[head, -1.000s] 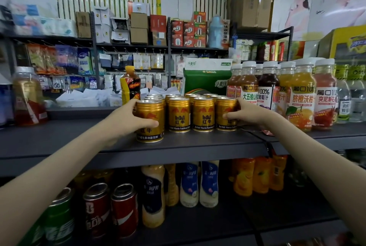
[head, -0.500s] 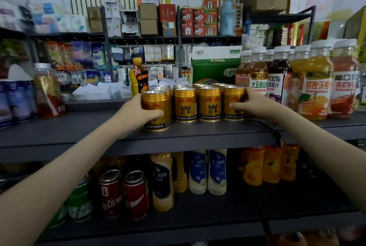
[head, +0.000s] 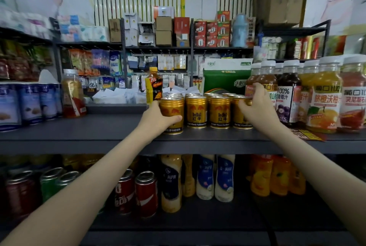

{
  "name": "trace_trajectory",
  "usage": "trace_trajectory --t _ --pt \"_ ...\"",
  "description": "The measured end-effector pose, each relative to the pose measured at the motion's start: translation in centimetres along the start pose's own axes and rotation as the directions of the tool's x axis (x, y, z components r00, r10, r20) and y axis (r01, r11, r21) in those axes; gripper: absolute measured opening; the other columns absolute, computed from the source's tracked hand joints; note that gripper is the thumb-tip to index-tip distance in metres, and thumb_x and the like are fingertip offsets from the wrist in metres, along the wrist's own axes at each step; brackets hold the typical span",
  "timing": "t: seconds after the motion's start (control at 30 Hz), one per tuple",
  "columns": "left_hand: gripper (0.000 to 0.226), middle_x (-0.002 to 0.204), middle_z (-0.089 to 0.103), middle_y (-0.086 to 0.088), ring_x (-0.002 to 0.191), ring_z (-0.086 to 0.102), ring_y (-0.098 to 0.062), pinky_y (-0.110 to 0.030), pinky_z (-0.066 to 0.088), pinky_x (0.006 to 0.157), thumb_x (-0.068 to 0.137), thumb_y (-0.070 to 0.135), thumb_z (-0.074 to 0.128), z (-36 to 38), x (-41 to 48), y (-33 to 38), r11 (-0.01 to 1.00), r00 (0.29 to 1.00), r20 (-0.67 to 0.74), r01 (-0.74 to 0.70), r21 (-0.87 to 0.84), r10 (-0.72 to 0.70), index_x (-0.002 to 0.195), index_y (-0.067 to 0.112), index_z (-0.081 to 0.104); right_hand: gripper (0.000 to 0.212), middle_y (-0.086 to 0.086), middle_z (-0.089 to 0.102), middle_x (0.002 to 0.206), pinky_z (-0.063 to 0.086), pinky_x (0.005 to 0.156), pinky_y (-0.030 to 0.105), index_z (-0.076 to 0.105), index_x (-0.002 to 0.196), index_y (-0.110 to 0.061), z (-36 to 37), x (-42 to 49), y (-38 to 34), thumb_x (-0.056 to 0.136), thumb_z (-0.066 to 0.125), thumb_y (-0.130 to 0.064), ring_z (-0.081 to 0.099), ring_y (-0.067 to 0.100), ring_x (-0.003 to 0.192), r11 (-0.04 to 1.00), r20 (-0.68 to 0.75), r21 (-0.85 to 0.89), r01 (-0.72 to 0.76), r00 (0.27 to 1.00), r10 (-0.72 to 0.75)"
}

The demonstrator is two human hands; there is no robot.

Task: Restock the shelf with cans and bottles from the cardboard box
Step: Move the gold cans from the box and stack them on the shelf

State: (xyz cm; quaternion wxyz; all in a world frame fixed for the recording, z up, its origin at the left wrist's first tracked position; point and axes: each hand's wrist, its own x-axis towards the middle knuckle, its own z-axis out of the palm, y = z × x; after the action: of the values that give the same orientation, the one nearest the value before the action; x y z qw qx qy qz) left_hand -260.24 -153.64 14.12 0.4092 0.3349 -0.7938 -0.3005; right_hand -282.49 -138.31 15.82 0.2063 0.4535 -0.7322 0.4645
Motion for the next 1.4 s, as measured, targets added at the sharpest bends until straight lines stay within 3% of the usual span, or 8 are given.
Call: trace_trajectory --t 0.2,0.3,0.5,0.67,0.9,1.17,1.33,1.4 --pt "0.088 0.143 0.046 -0.003 0.128 0.046 -0.024 -0.040 0.042 0.102 0.077 0.054 0.068 -2.0 -3.6 0.3 0.996 0.995 -0.034 -0.094 -0.006 0.094 0.146 0.019 0.025 0.055 0.012 0.044 0.134 0.032 0.100 0.022 0.032 0.141 -0.003 3.3 -5.4 -9.9 0.092 0.054 -0.015 0.042 0.021 0.124 0.975 -0.077 0.086 0.207 0.977 -0.200" --pt "0.064 0.141 0.046 -0.002 0.128 0.044 -0.019 -0.024 0.035 0.094 0.086 0.045 0.062 -6.8 -7.6 -2.6 0.991 0.986 -0.105 -0.123 0.061 0.129 0.139 0.018 0.038 0.041 0.006 0.051 0.116 0.038 0.088 0.020 0.043 0.130 -0.006 6.6 -9.6 -16.2 0.092 0.054 -0.012 0.050 0.017 0.108 0.928 -0.040 0.182 0.325 0.946 -0.323" --pt "0.043 0.129 0.053 -0.008 0.116 0.052 -0.024 -0.028 0.041 0.089 0.093 0.027 0.056 -20.5 -19.2 -15.9 0.935 0.968 -0.249 0.079 0.345 0.010 0.132 0.013 0.045 0.015 -0.006 0.054 0.086 0.045 0.072 0.027 0.055 0.110 -0.016 17.3 -22.2 -29.2 0.096 0.052 -0.018 0.053 0.010 0.077 0.841 0.282 0.436 0.321 0.838 -0.467" --pt "0.038 0.126 0.055 -0.010 0.113 0.054 -0.030 -0.038 0.047 0.087 0.092 0.028 0.054 -30.0 -31.5 -28.2 0.762 0.886 -0.323 0.454 0.462 -0.332 0.126 0.013 0.048 0.012 -0.004 0.057 0.089 0.048 0.071 0.030 0.053 0.108 -0.020 27.4 -34.0 -37.8 0.097 0.051 -0.022 0.056 0.011 0.078 0.785 0.547 0.566 0.252 0.597 -0.587" --pt "0.042 0.133 0.050 -0.008 0.121 0.049 -0.027 -0.035 0.043 0.094 0.093 0.027 0.051 -41.4 -47.9 -40.1 0.449 0.618 -0.489 0.785 0.427 -0.615 0.133 0.015 0.044 0.028 -0.005 0.058 0.089 0.051 0.074 0.039 0.052 0.122 -0.019 40.3 -47.9 -49.5 0.095 0.052 -0.022 0.057 0.013 0.076 0.689 0.669 0.673 0.271 0.175 -0.722" --pt "0.048 0.132 0.047 -0.010 0.117 0.049 -0.032 -0.039 0.044 0.093 0.094 0.026 0.046 -49.9 -58.1 -53.6 0.123 0.362 -0.571 0.902 0.414 -0.737 0.140 0.014 0.037 0.040 0.001 0.048 0.135 0.050 0.085 0.038 0.040 0.138 -0.020 56.6 -62.4 -60.6 0.098 0.045 -0.023 0.058 0.023 0.107 0.575 0.634 0.769 0.279 -0.218 -0.742" --pt "0.051 0.140 0.040 -0.009 0.123 0.044 -0.030 -0.040 0.042 0.096 0.094 0.020 0.046 -50.2 -62.7 -64.4 0.009 0.193 -0.482 0.934 0.358 -0.854 0.143 0.014 0.031 0.042 0.000 0.046 0.134 0.050 0.063 0.028 0.035 0.143 -0.023 66.0 -72.6 -62.3 0.101 0.039 -0.022 0.060 0.020 0.094 0.489 0.609 0.791 0.367 -0.405 -0.682" --pt "0.050 0.142 0.038 -0.010 0.125 0.043 -0.030 -0.039 0.040 0.097 0.095 0.020 0.046 -49.3 -65.5 -69.6 -0.017 0.150 -0.432 0.933 0.359 -0.890 0.143 0.013 0.031 0.043 0.000 0.047 0.132 0.047 0.066 0.027 0.034 0.144 -0.021 69.9 -77.4 -61.2 0.101 0.038 -0.022 0.057 0.021 0.100 0.447 0.597 0.799 0.402 -0.446 -0.667"
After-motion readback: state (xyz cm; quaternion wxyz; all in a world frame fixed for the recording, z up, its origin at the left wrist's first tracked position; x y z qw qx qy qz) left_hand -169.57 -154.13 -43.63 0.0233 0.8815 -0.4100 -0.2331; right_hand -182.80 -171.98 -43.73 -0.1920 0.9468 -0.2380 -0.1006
